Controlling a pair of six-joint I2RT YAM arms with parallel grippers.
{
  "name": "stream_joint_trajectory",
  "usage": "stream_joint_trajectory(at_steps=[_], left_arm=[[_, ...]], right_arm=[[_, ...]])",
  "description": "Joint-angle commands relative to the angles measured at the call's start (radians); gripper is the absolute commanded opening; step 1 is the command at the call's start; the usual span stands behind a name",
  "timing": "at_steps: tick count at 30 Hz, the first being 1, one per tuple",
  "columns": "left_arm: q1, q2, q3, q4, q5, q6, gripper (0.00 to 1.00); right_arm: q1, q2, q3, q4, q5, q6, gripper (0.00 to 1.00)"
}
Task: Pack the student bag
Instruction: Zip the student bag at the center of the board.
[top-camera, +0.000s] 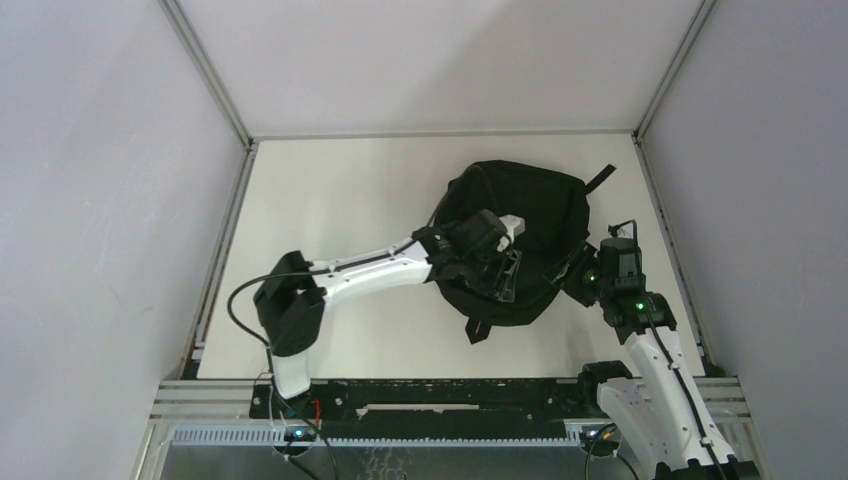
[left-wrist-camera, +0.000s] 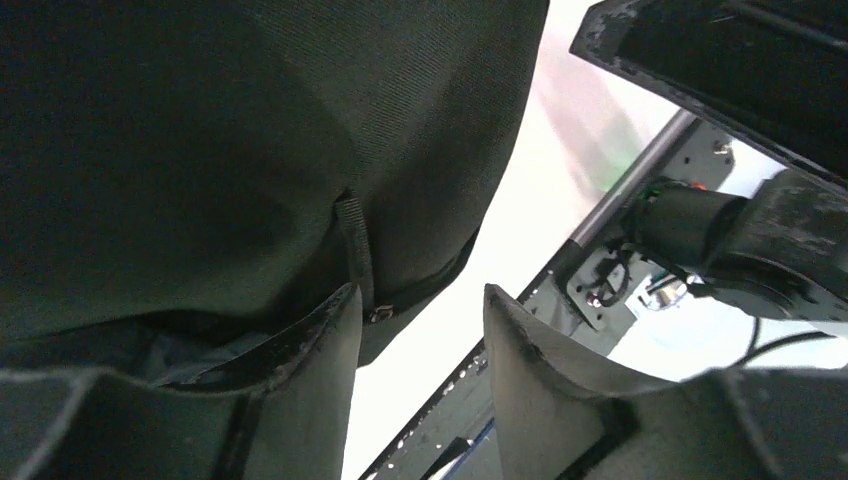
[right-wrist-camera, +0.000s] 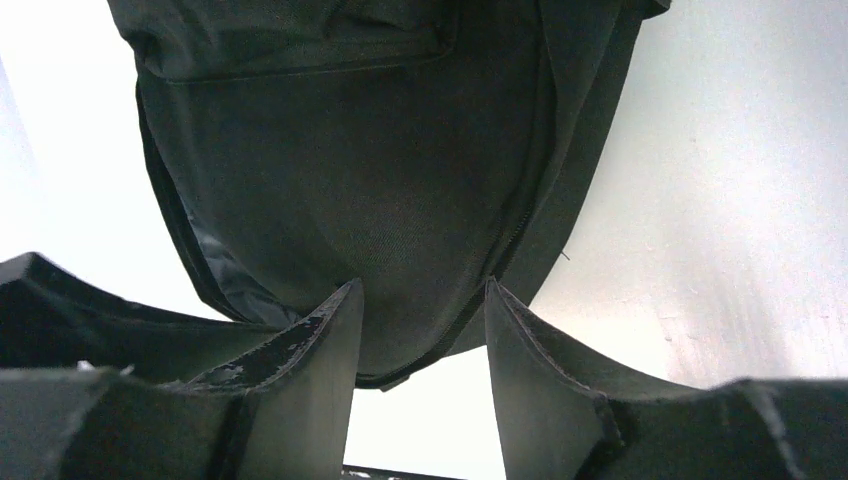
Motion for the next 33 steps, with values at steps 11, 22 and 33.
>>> stream_joint_trajectory(at_steps=[11,22,33], left_arm=[[-0.052,0.145,0.155,-0.155,-0.274,0.007,0.52],[-0.051,0.16,0.162,-0.128,-0.238,-0.015,0.5],[-0.049,0.197,0.184,-0.112,-0.287,-0.037,0.37]], right_arm=[[-0.018,0.01,0.032,0.005,-0.001,-0.003,0.56],[-0.02,-0.007,0.021,-0.004,-0.017,0.004,0.56],[-0.02,-0.025,0.021,-0.024,-0.023,0.003,0.56]])
